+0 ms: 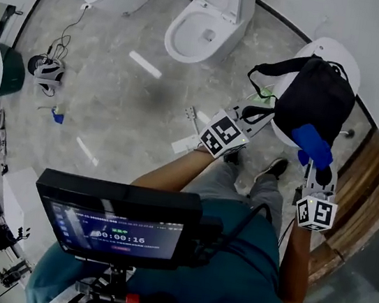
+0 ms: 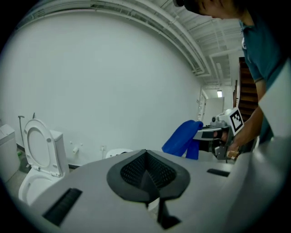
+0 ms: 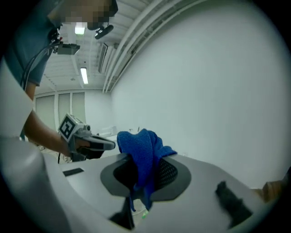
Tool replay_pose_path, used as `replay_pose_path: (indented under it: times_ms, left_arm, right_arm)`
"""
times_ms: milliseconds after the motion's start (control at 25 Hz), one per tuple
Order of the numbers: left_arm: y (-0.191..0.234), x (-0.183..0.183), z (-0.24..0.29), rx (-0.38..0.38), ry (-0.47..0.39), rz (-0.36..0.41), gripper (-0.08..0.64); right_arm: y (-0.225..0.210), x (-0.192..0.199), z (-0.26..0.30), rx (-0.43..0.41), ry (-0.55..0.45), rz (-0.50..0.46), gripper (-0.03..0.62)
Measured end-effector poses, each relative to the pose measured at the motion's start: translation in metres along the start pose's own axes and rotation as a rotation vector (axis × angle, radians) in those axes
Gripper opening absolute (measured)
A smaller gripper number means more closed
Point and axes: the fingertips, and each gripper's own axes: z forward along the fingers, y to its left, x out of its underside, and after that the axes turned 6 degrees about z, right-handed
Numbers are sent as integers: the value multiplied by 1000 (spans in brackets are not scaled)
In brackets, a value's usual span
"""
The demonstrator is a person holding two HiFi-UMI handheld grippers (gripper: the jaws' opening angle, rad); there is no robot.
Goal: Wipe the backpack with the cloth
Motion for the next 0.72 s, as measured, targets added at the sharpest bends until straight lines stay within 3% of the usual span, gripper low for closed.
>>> replay_pose_path:
  times_ms: [200, 400, 600, 720]
  left_arm:
    - [-26, -50, -40, 29, -80, 65, 3]
    - [-80, -89, -70, 50, -134, 117, 3]
    - [-144, -110, -85, 88, -173, 171, 3]
    - [-193, -115, -96, 92, -197, 197, 4]
  right_arm:
    - [22, -65, -45, 8, -191, 4, 55]
    - [39, -115, -115, 6, -332, -33, 55]
    - [54, -131, -191, 24, -415, -81, 55]
    - [62, -122, -249, 43, -430, -97, 55]
